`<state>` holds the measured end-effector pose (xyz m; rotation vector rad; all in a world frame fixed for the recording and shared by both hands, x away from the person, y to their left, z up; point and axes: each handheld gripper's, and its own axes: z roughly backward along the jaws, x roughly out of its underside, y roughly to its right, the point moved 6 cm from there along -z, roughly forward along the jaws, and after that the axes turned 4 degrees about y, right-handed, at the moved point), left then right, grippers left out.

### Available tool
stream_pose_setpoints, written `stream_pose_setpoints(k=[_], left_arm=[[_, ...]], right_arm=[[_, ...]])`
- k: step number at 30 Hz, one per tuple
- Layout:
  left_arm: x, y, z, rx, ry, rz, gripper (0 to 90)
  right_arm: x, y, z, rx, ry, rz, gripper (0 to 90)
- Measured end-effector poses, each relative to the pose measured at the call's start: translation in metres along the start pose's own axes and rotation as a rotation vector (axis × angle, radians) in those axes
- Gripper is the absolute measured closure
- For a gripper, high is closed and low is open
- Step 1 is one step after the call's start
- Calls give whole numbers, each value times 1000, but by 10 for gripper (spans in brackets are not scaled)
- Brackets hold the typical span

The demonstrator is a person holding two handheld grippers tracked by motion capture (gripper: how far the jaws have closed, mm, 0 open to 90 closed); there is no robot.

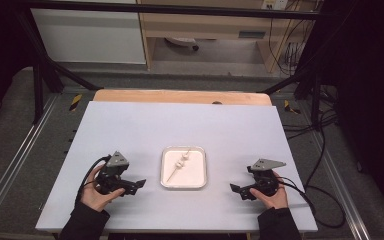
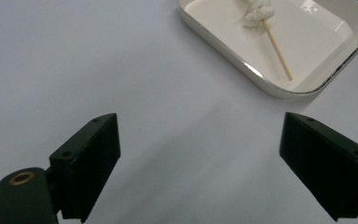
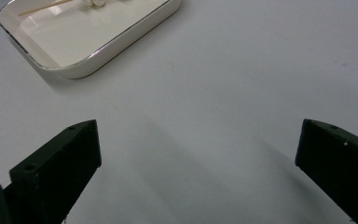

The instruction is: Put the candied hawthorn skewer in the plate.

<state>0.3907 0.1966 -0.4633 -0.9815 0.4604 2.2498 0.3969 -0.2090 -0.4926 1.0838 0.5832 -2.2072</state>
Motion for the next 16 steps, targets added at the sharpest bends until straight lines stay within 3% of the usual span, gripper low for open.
stream_pose_setpoints(k=[6, 16], left_arm=[[18, -9, 2, -1, 11, 8, 113], [33, -17, 7, -4, 11, 7, 86]], right_arm=[[1, -1, 0, -1, -9, -2, 7], [2, -2, 0, -8, -18, -9, 7]])
